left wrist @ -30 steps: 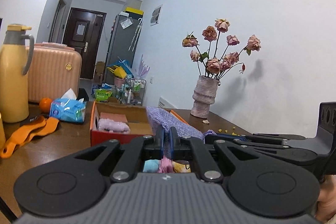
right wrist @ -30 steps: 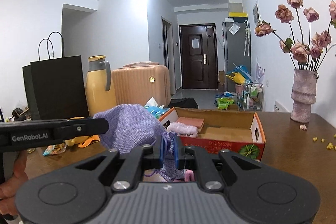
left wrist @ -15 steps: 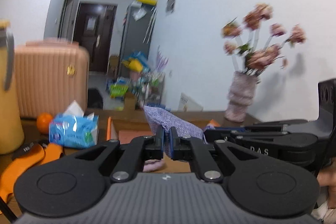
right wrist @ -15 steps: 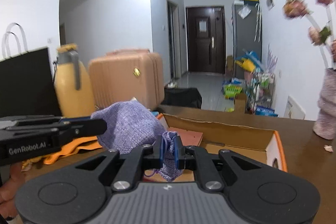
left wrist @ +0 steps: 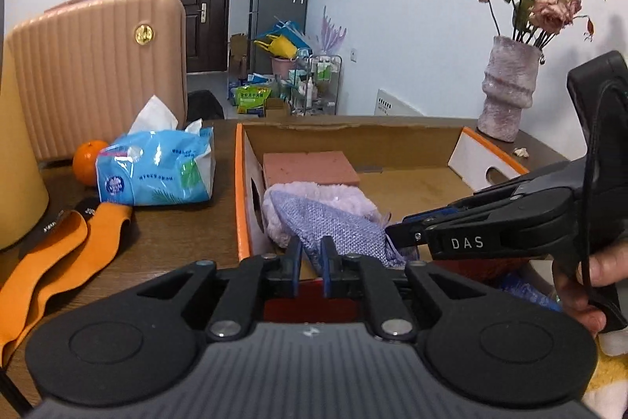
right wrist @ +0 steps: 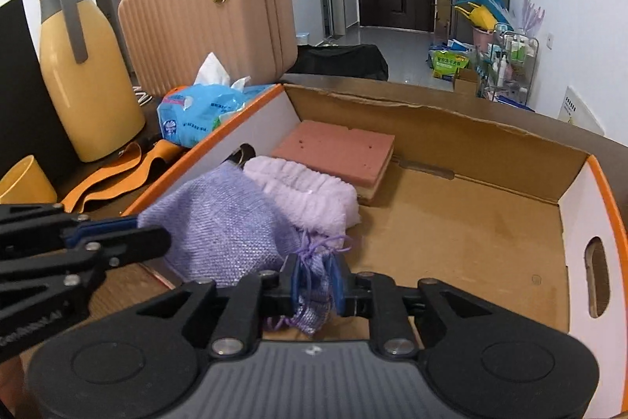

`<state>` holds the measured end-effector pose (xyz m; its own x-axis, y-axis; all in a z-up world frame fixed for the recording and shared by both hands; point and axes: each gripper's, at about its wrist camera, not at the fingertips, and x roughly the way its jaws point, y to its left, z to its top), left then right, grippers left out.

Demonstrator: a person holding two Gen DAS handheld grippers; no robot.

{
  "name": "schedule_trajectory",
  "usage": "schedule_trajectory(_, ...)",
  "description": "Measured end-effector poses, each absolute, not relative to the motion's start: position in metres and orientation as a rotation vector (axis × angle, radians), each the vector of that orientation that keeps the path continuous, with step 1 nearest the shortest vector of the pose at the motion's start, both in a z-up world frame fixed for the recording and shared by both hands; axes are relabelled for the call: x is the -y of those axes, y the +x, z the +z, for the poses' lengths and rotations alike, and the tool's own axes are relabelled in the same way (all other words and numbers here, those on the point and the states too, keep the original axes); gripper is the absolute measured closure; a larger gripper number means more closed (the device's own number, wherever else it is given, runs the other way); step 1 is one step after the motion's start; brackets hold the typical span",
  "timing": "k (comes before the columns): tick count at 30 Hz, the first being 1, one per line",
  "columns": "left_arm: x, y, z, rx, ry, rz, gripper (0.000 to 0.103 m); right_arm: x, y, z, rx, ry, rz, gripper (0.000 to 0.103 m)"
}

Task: Organize soft objects
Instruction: 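Carry the purple sachet with both grippers and lower it into the box, then open both grippers to release the sachet and lift out of the box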

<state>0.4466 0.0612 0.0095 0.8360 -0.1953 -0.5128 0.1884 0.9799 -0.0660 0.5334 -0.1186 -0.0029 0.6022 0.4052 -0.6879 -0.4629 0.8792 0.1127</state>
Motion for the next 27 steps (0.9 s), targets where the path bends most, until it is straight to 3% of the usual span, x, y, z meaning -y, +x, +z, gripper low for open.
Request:
schedule_trajectory(5, -0.059, 0.431, 0.034, -0.493, 0.009, -0.171, 0.077, 0.133, 0.516, 0.026, -0.722, -0.067, 0.484, 0.078)
schedule_trajectory(12, -0.059, 0.386, 0.089, -0.384, 0.025, -0.144, 0.072, 0.171, 0.468, 0.087, -0.593, -0.053, 0.437, 0.066)
schedule_trajectory(14, -0.06, 0.37, 0.103, -0.35, 0.027, -0.136, 0.065, 0.188, 0.446, 0.106, -0.547, -0.053, 0.415, 0.062)
schedule_trajectory(17, -0.064, 0.34, 0.12, -0.311, 0.039, -0.107, 0.059, 0.217, 0.409, 0.123, -0.48, -0.069, 0.37, 0.049)
schedule_trajectory(22, -0.063, 0.291, 0.134, -0.226, 0.054, -0.073, 0.031, 0.265, 0.347, 0.137, -0.366, -0.044, 0.279, 0.035)
schedule_trajectory(23, -0.059, 0.284, 0.135, -0.214, 0.059, -0.072, 0.028, 0.271, 0.335, 0.139, -0.338, -0.031, 0.268, 0.034)
schedule_trajectory(25, -0.053, 0.271, 0.135, -0.194, 0.069, -0.073, 0.027, 0.278, 0.315, 0.142, -0.285, -0.015, 0.255, 0.019)
schedule_trajectory(27, -0.047, 0.259, 0.135, -0.177, 0.063, -0.063, 0.023, 0.281, 0.294, 0.145, -0.23, -0.009, 0.25, 0.014)
